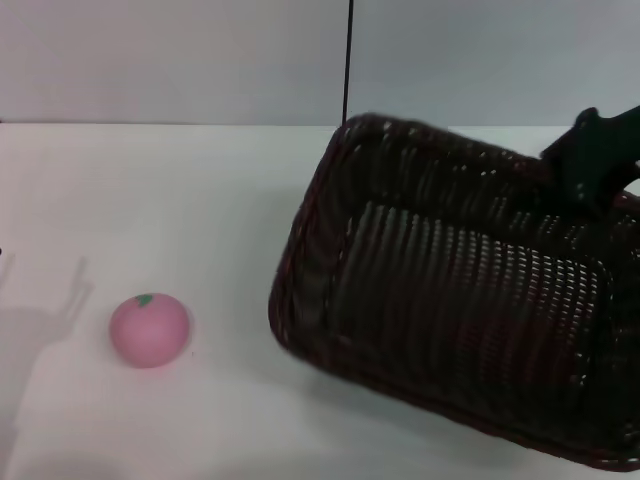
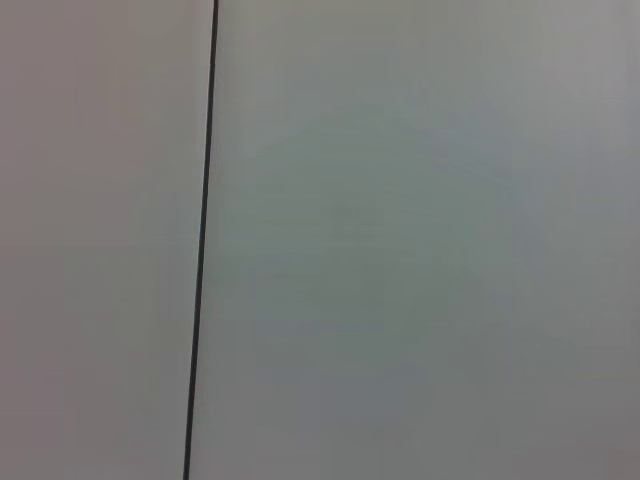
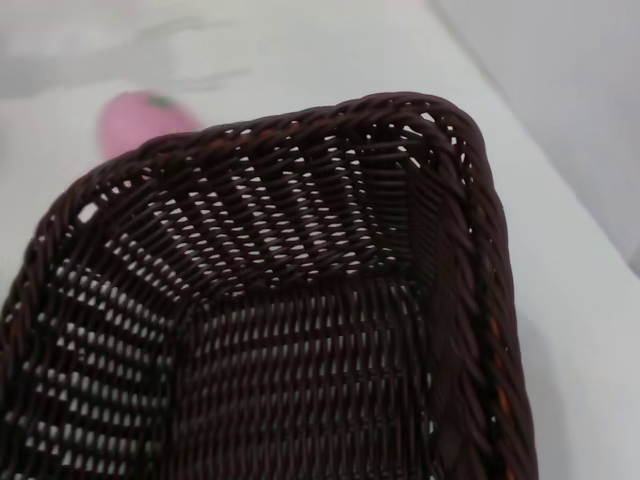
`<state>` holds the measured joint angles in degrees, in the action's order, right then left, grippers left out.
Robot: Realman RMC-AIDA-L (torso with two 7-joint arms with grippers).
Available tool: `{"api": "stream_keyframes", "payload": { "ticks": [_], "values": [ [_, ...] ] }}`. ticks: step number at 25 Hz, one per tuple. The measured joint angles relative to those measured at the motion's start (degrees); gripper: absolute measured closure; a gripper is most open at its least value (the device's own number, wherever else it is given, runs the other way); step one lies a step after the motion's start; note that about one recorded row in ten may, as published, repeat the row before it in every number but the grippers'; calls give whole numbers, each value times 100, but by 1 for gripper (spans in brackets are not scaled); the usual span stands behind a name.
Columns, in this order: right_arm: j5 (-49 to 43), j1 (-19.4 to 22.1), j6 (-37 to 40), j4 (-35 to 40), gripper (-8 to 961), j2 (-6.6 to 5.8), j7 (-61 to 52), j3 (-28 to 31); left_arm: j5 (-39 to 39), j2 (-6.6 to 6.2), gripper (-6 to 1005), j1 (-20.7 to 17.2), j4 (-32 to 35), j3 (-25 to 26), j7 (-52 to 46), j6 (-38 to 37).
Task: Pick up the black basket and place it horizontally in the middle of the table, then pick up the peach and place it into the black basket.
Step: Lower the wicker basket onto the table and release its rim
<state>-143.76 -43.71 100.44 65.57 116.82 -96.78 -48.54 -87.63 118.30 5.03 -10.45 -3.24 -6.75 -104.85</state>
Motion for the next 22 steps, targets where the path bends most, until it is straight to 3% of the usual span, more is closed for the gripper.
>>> {"api": "stream_keyframes", "payload": {
  "ticks": [4,10,14,22],
  "values": [
    [45,-151,-69,-77,794,59,854,-308,1,7,149,-84,0,-2,6,-69],
    [58,-274,-429,-265,789,89,1034,-826,0,9,149,-159,0,-2,13,-171],
    [144,-324,-666,-463,786,170,1174,-908,0,9,149,-176,0,-2,13,-187],
    [524,-470,-1178,-1192,780,181,1329,-1031,0,9,149,-236,0,-2,16,-220]
  ]
}}
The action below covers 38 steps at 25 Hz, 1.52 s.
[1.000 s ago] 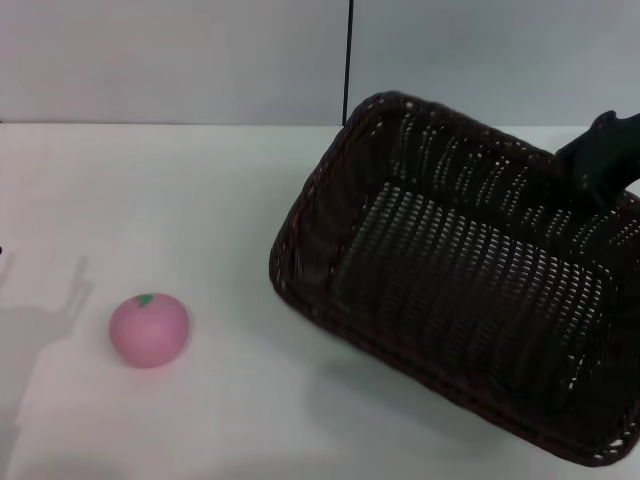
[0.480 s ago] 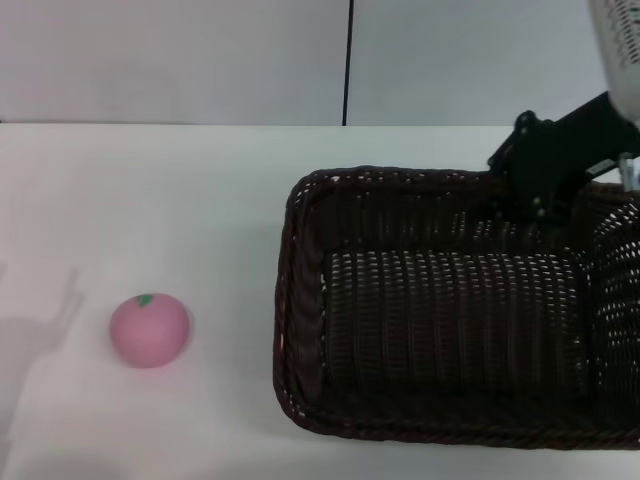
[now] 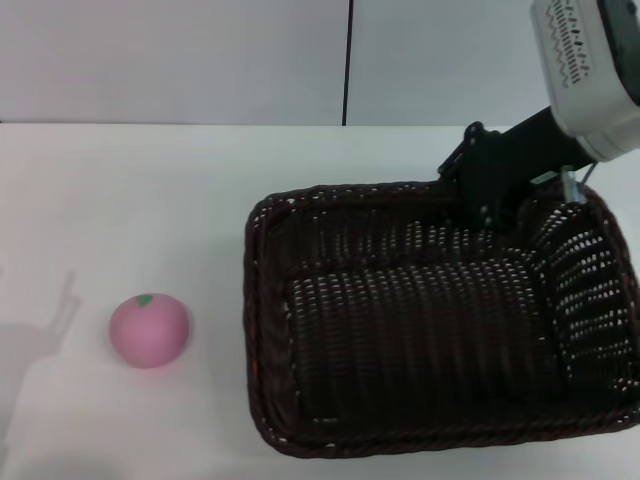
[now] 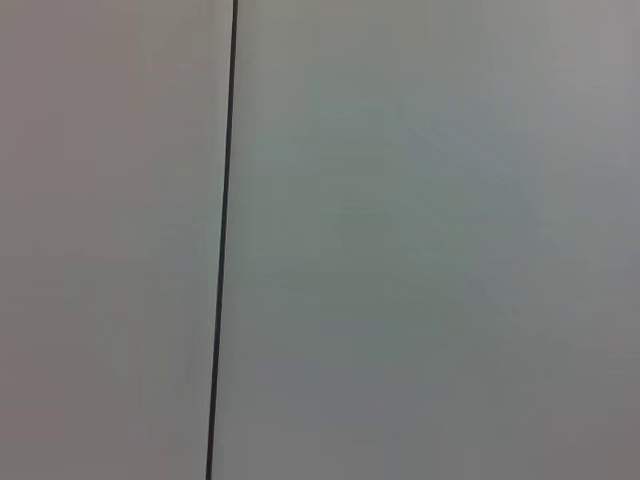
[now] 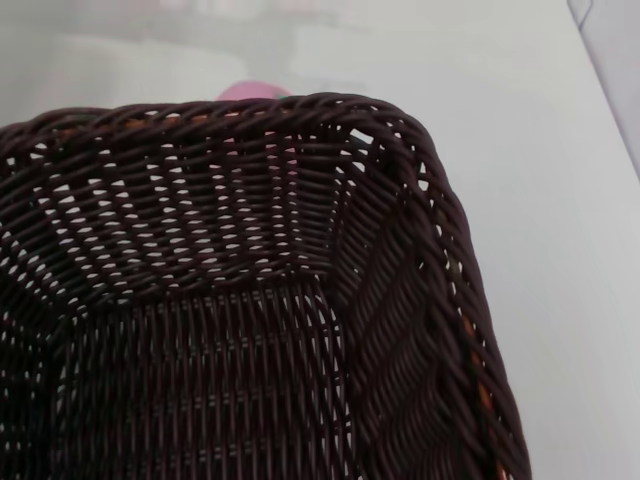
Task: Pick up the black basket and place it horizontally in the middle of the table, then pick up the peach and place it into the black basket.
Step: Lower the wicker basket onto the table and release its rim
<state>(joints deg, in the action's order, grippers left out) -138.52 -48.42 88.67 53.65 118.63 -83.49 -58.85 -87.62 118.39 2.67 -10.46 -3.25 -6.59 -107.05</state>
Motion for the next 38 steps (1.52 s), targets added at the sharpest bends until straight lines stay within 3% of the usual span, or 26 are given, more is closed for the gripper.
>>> {"api": "stream_keyframes", "payload": {
  "ticks": [16,29,33,38],
  "values": [
    [446,-170,-588,-683,767,6,103,-164,0,-9,150,29,18,0,0,-9],
    [775,117,-746,-528,756,38,315,-244,0,-7,151,-13,18,-134,-6,-12],
    [1163,413,-634,-145,612,35,335,-260,-1,-9,151,-14,38,-216,-9,-11],
    [1740,1083,-467,642,448,29,340,-288,0,-30,152,-39,559,-867,-379,-72]
  ]
}}
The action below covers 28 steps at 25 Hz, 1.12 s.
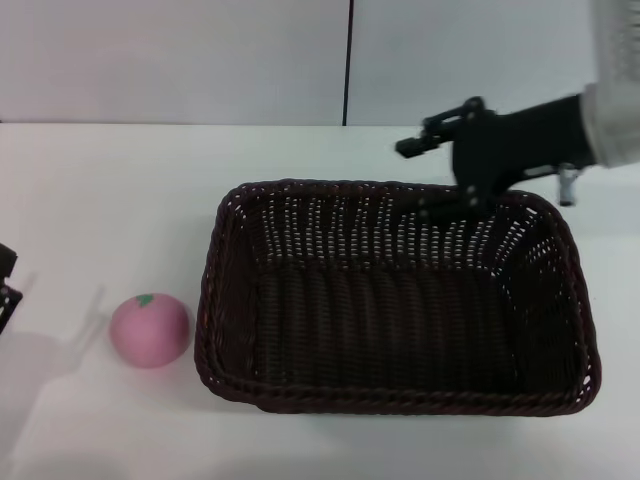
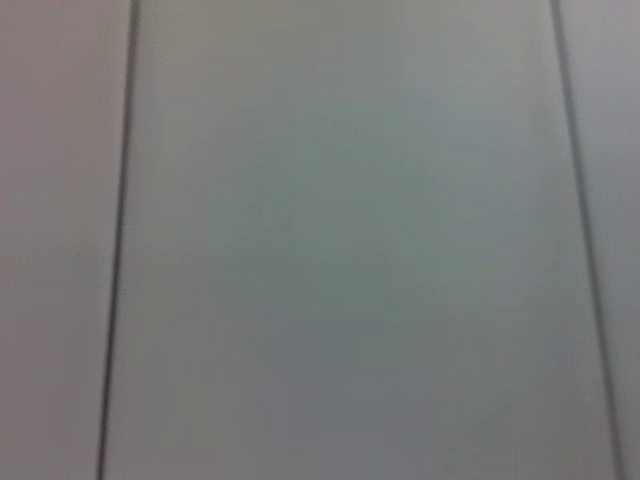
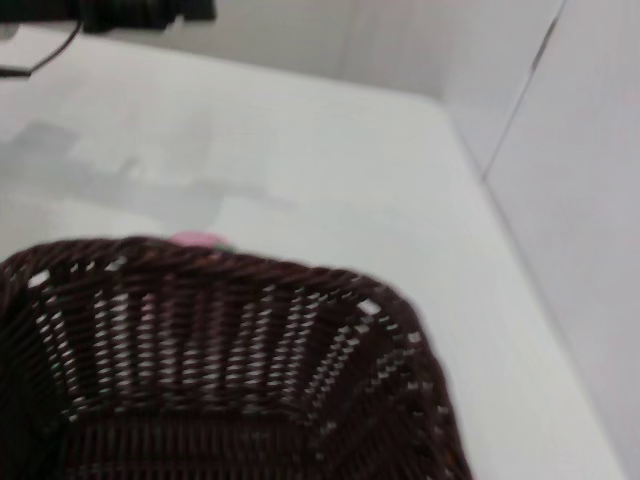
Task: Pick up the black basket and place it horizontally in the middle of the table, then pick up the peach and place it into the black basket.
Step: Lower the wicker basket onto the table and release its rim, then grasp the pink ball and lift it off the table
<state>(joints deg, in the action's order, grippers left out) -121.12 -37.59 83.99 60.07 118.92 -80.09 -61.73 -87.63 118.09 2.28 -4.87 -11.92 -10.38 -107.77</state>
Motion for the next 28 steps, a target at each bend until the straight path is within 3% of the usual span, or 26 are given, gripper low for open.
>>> {"api": "stream_keyframes", "payload": {
  "ticks": [3,7,10,13,18,28],
  "values": [
    [579,613,159,570,357,11,-55,15,-1,-6,152,-70,482,-476,-330,-98],
    [2144,1560,111,823,358,10,160,60,-5,-27,152,-115,1352,-1416,-1187,59],
    [3524,2225,91,461,358,11,786,64,-7,-27,153,-159,1911,-1964,-1738,384],
    [4810,2703,256,-313,357,22,1651,69,-33,-8,156,-121,2013,-2281,-1812,804],
    [5897,3057,728,-1372,357,19,2523,186,-362,26,160,211,1830,-2401,-1822,1491],
    [6016,3123,1241,-2439,358,5,2724,763,-425,48,170,611,1567,-2380,-1770,2358]
  ]
}}
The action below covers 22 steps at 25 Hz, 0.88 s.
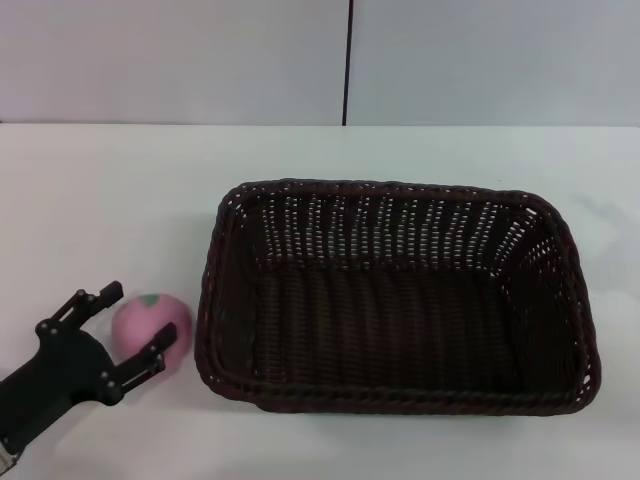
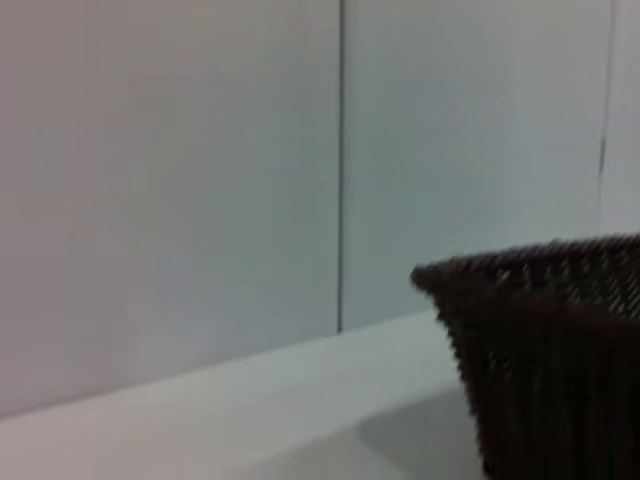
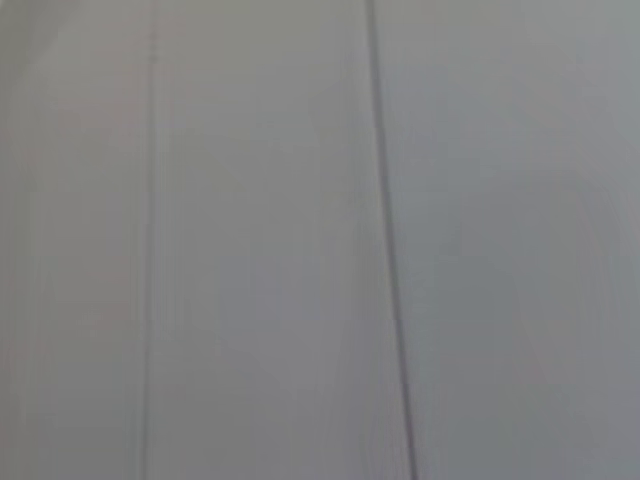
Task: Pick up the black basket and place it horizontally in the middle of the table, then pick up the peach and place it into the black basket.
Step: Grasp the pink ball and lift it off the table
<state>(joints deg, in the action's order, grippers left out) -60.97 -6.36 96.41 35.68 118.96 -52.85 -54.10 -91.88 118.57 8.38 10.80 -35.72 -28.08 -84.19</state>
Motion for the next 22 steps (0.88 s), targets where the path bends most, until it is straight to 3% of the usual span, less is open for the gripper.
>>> {"api": "stream_keyframes", "payload": {
  "ticks": [12,20,22],
  "values": [
    [23,-8,172,-590,358,-7,197,262,-10,-19,181,19,-3,16,86,151],
    [29,4,133,-809,358,-14,334,353,27,-9,514,-35,-42,222,383,-158],
    [30,7,150,-876,358,-14,403,388,30,-17,568,-58,-56,510,352,-551]
  ]
}}
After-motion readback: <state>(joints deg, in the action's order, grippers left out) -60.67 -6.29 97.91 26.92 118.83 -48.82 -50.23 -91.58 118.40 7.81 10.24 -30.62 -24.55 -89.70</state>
